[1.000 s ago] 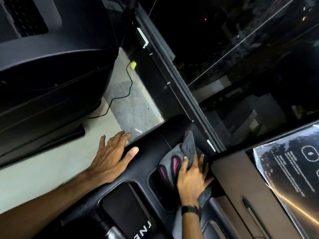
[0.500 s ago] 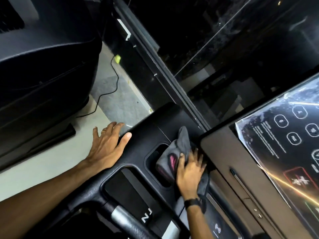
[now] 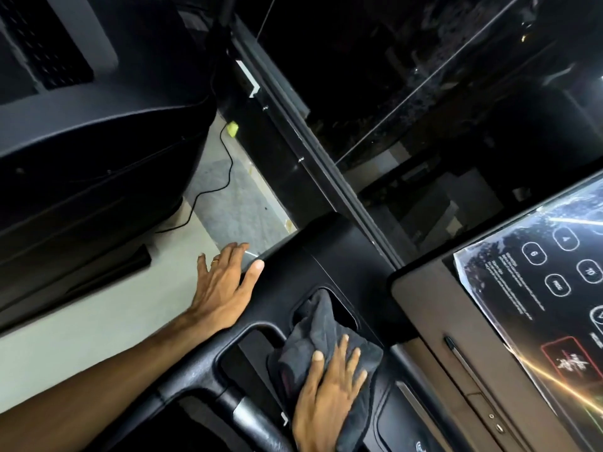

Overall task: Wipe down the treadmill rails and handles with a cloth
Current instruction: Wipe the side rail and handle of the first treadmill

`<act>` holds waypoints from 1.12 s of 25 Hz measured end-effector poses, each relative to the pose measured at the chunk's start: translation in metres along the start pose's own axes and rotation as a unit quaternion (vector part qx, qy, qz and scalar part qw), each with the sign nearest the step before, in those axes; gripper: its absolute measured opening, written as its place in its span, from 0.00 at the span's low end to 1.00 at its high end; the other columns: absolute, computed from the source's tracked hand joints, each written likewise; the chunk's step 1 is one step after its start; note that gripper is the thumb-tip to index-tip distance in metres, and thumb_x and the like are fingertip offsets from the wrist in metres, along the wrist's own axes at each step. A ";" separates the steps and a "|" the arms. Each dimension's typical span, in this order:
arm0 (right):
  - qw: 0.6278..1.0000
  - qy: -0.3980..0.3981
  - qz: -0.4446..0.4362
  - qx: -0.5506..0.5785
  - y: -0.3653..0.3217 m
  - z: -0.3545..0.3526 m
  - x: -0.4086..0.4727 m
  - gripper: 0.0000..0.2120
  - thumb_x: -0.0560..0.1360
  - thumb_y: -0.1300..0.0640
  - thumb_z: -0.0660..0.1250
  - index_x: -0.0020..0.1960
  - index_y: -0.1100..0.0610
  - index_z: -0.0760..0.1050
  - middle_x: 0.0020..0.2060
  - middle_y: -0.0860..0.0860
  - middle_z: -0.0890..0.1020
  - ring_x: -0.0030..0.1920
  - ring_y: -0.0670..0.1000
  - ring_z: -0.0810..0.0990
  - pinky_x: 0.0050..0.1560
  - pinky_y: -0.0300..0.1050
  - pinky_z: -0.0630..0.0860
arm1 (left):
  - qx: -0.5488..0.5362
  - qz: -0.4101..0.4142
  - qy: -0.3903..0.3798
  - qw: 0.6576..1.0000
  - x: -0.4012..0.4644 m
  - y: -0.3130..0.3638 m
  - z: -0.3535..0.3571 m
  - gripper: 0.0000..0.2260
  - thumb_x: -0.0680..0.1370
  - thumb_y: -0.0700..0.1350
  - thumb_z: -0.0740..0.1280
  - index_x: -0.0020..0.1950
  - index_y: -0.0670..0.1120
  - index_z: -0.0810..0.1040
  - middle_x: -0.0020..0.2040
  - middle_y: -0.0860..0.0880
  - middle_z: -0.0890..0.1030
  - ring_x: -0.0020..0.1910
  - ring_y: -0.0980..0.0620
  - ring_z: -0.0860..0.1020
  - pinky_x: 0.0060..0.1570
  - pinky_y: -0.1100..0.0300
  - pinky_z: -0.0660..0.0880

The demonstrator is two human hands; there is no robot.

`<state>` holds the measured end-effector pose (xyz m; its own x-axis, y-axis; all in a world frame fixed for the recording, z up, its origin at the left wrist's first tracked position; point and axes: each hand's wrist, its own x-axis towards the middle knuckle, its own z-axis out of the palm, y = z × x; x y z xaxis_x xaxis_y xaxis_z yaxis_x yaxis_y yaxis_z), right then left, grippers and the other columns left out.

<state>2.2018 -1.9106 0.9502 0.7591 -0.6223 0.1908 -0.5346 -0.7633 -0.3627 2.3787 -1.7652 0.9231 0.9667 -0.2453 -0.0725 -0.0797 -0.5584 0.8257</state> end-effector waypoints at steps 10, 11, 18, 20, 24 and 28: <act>0.937 -0.158 -0.271 -0.156 -0.076 0.031 0.054 0.29 0.82 0.39 0.44 0.78 0.49 0.62 0.80 0.50 0.55 0.81 0.52 0.44 0.79 0.57 0.43 | -0.058 -0.064 0.061 0.994 -0.009 -0.042 -0.038 0.35 0.76 0.69 0.41 0.75 0.51 0.64 0.74 0.50 0.68 0.74 0.49 0.66 0.77 0.44 0.45; 0.940 -0.174 -0.258 -0.142 -0.080 0.033 0.071 0.32 0.81 0.38 0.41 0.78 0.50 0.62 0.80 0.49 0.55 0.81 0.51 0.43 0.79 0.56 0.39 | -0.057 -0.069 0.055 0.994 -0.012 -0.044 -0.038 0.36 0.75 0.69 0.41 0.75 0.52 0.64 0.75 0.51 0.68 0.74 0.50 0.66 0.77 0.45 0.44; 0.940 -0.192 -0.150 -0.237 -0.099 0.078 0.229 0.25 0.82 0.43 0.56 0.69 0.59 0.75 0.75 0.54 0.70 0.79 0.56 0.57 0.78 0.59 0.44 | -0.064 -0.060 0.019 0.996 -0.032 -0.045 -0.050 0.35 0.75 0.71 0.40 0.76 0.56 0.62 0.74 0.56 0.67 0.75 0.55 0.64 0.78 0.48 0.43; 0.925 -0.217 -0.167 -0.265 -0.117 0.080 0.204 0.28 0.79 0.41 0.52 0.64 0.59 0.79 0.68 0.57 0.77 0.75 0.56 0.64 0.78 0.57 0.48 | -0.072 -0.073 0.028 0.994 -0.038 -0.049 -0.055 0.35 0.75 0.70 0.41 0.75 0.56 0.63 0.73 0.56 0.68 0.74 0.56 0.65 0.78 0.48 0.44; 0.897 -0.266 -0.327 -0.134 -0.153 0.056 0.048 0.26 0.74 0.40 0.52 0.51 0.55 0.82 0.53 0.53 0.84 0.62 0.54 0.76 0.74 0.49 0.58 | -0.105 -0.093 0.069 0.988 -0.033 -0.057 -0.065 0.37 0.73 0.70 0.41 0.74 0.54 0.66 0.73 0.53 0.70 0.74 0.53 0.66 0.77 0.47 0.47; 0.873 -0.238 -0.419 -0.070 -0.126 0.036 0.032 0.23 0.80 0.40 0.55 0.60 0.52 0.81 0.62 0.46 0.81 0.71 0.50 0.71 0.76 0.54 0.54 | -0.124 -0.092 0.088 0.984 -0.027 -0.060 -0.073 0.37 0.73 0.70 0.42 0.73 0.52 0.69 0.73 0.51 0.72 0.73 0.52 0.67 0.76 0.43 0.51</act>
<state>2.3067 -1.8285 0.9692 0.9563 0.2819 -0.0775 0.2675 -0.9507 -0.1571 2.3753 -1.6671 0.9167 0.9882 -0.0046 -0.1528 0.1406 -0.3651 0.9203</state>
